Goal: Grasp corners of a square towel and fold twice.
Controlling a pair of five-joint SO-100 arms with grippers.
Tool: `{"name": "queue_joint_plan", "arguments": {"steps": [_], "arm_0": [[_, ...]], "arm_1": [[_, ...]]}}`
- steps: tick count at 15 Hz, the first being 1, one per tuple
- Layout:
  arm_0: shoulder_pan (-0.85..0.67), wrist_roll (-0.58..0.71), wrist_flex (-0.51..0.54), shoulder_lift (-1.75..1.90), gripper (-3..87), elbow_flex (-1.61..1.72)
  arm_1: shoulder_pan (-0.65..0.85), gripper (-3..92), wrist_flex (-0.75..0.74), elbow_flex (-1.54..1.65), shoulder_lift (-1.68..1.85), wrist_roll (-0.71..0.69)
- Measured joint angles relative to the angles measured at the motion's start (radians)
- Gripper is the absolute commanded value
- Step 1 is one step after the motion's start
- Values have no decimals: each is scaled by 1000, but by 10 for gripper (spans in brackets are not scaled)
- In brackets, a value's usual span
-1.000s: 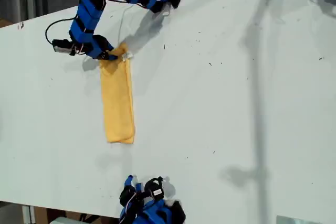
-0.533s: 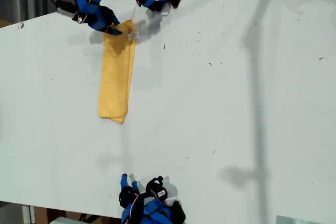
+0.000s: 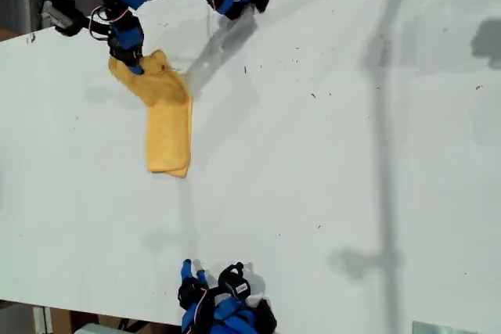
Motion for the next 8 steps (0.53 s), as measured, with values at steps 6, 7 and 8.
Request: {"name": "queue_joint_plan", "arguments": {"steps": [6, 7, 8], "arm_0": [[0, 6, 0, 3, 197, 2], [0, 9, 0, 3, 197, 2], [0, 9, 0, 3, 196, 2]], "arm_1": [[-288, -1, -23, -753, -775, 8], [-305, -1, -35, -807, -859, 5], [-314, -1, -55, -839, -917, 5]]}}
